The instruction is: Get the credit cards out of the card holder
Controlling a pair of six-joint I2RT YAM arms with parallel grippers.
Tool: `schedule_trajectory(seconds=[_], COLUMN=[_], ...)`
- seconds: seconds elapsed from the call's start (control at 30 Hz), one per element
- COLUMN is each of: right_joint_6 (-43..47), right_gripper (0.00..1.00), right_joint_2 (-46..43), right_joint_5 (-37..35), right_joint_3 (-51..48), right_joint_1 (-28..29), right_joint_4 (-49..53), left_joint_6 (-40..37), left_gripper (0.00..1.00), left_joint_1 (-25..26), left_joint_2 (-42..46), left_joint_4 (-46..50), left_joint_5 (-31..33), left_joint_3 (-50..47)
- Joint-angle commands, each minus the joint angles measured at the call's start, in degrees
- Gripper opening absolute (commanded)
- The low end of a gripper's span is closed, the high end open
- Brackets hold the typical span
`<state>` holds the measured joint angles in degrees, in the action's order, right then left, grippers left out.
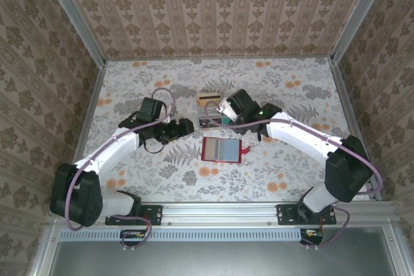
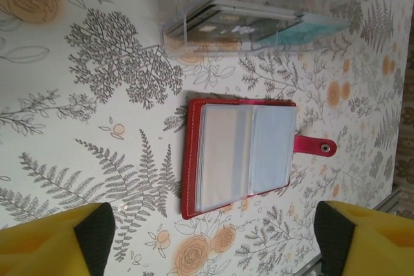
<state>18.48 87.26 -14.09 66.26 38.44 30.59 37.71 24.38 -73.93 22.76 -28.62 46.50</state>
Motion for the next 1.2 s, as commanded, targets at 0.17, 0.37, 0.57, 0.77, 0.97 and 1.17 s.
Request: schedule_trajectory(seconds=[0.17, 0.37, 0.57, 0.77, 0.97, 1.17], right_joint_6=[-25.0, -44.8, -55.8, -58.9, -59.7, -60.1], right_gripper=[0.08, 0.05, 0.0, 0.03, 0.07, 0.07], right_joint_2=[-6.1, -6.5, -3.8, -0.6, 2.0, 3.5], right_joint_5=[8.7, 16.3, 17.1, 17.8, 16.2, 15.6], right_joint_3=[-5.6, -13.2, -18.4, -20.3, -20.0, -20.1], right_joint_1=[0.2, 0.2, 0.2, 0.1, 0.1, 0.1], right_joint_4=[2.4, -4.4, -9.1, -12.0, -12.2, -12.2], left_joint_6=[2.2, 2.6, 1.9, 1.6, 1.8, 1.7], left_gripper=[0.7, 0.49, 0.43, 0.42, 0.42, 0.4], left_joint_1=[4.8, 7.1, 8.7, 10.0, 11.2, 12.2], left_joint_2=[-4.0, -8.3, -12.9, -16.3, -19.0, -21.5], left_joint_4=[-1.8, -3.5, -4.7, -6.1, -7.6, -8.6], left_joint_5=[1.2, 0.1, -0.6, -0.8, -1.1, -2.0], left_joint_3=[2.3, 3.1, 4.0, 5.1, 5.4, 5.8])
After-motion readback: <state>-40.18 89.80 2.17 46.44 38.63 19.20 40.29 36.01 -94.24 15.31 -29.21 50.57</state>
